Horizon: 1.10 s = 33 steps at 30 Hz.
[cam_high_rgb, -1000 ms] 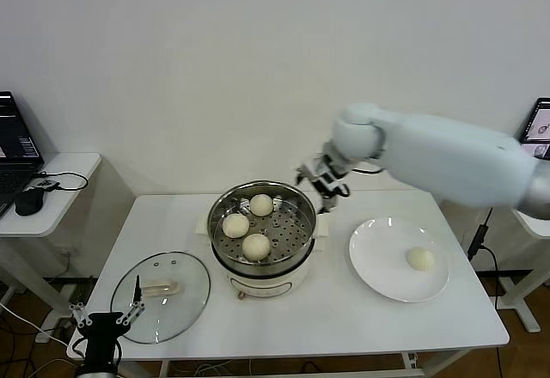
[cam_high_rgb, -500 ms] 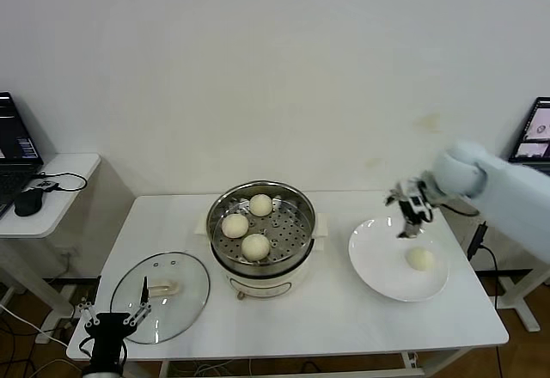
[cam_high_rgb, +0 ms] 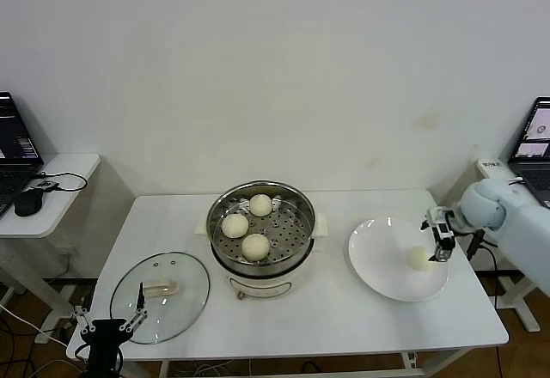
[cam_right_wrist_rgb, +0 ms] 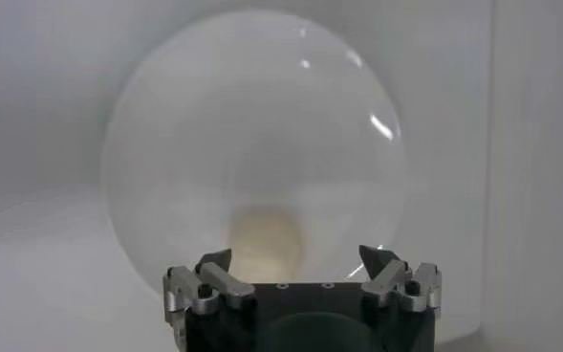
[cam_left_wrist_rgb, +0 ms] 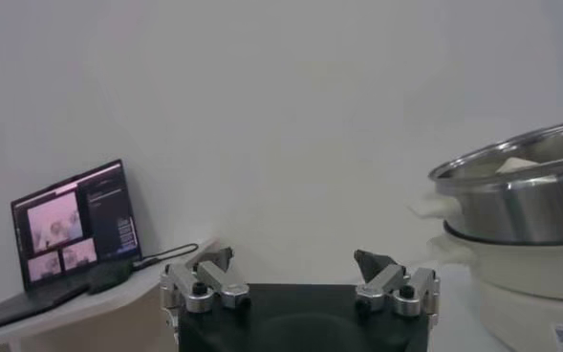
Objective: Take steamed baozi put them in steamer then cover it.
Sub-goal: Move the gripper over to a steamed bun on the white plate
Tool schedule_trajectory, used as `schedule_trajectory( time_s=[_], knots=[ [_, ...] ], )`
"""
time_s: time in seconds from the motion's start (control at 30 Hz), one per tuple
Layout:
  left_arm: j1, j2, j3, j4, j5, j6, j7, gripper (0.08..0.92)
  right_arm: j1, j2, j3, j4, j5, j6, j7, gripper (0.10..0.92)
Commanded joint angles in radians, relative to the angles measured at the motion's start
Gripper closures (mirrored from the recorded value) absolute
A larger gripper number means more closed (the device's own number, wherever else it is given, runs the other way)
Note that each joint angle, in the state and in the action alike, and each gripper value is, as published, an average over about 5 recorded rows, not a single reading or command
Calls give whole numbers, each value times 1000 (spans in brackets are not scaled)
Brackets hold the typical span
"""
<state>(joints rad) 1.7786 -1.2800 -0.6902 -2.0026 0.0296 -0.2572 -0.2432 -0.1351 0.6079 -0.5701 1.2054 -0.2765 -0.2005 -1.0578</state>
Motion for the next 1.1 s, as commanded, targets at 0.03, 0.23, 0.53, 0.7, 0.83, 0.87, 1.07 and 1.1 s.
schedule_trajectory(
  time_s=[0.03, 0.23, 0.53, 0.7, 0.83, 0.87, 1.07, 1.1],
  knots=[
    [2, -1, -2, -2, 0, -1, 0, 177, -83, 105, 78, -149, -85, 18, 10, 202],
    [0, -3, -2, 0, 0, 0, 0, 177, -83, 136, 75, -183, -109, 17, 11, 203],
    [-6, -2, -1, 4, -1, 0, 0, 177, -83, 166, 83, -216, -121, 17, 25, 235],
    [-7, -2, -1, 7, -1, -1, -1, 177, -79, 173, 84, -226, -128, 16, 27, 275],
    [-7, -3, 0, 8, -1, -1, -1, 177, -79, 176, 84, -230, -132, 16, 22, 292],
    [-6, -3, 0, 7, -1, -1, -1, 177, -79, 175, 84, -229, -132, 16, 20, 300],
    [-4, -4, -3, 5, -1, -3, -2, 177, -59, 157, 71, -200, -104, 14, -2, 368],
    [-4, -4, -3, 5, -1, -3, -2, 177, -52, 150, 65, -192, -95, 11, -7, 379]
  ],
)
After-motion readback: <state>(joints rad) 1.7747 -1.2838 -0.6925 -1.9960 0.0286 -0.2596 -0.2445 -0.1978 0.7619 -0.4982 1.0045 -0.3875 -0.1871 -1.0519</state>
